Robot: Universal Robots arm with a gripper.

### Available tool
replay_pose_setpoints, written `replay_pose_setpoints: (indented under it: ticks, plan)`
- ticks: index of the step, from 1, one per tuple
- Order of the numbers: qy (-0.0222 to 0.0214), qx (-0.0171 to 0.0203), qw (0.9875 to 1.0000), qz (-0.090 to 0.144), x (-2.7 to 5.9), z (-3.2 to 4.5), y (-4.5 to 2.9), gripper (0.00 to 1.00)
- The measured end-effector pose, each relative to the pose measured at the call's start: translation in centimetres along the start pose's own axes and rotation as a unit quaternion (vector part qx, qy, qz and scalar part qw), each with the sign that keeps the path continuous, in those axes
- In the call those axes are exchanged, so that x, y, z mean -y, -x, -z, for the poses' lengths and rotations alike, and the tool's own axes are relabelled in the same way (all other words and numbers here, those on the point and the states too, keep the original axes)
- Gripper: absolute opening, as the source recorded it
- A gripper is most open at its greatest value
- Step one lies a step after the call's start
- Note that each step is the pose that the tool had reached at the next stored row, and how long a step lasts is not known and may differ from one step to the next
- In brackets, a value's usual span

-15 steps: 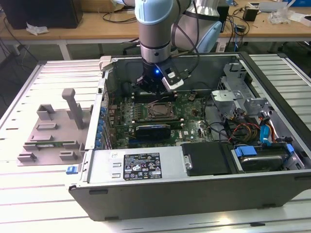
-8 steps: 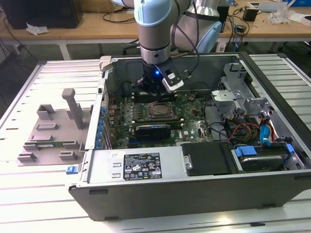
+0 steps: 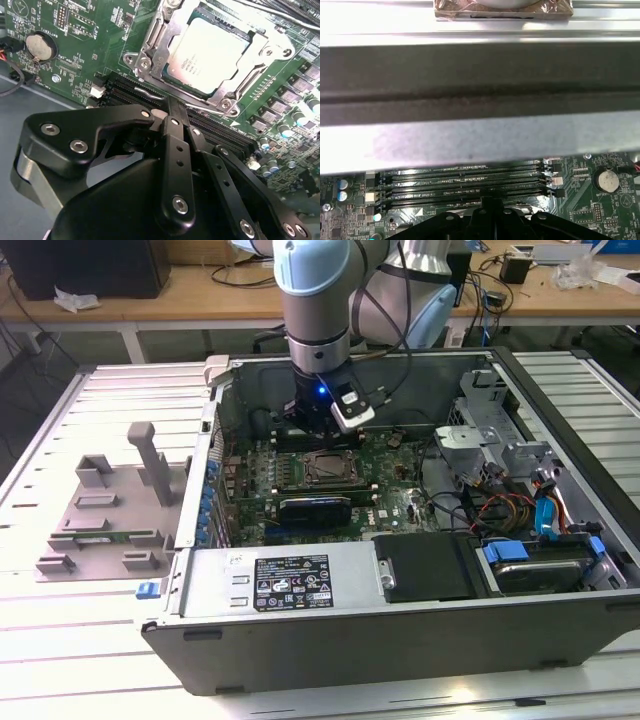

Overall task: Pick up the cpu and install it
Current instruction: 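Install the first cpu locking lever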

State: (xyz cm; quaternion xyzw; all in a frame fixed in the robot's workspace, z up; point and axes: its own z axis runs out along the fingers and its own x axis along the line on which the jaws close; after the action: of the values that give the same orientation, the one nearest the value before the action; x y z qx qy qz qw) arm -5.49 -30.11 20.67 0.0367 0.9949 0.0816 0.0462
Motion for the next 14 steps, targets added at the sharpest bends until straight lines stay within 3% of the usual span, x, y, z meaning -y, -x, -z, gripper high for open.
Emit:
replay_pose_setpoints:
  ticks: [7, 12, 14]
  plan:
    - [-0.003, 0.0024, 0.9999, -0.011, -0.35, -0.1, -0.22, 0.11]
    - [-0.0149, 0.0047, 0.9998, -0.01, -0.32, -0.21, -0.24, 0.11]
    - [-0.0162, 0.0053, 0.9998, -0.01, -0.31, -0.26, -0.24, 0.11]
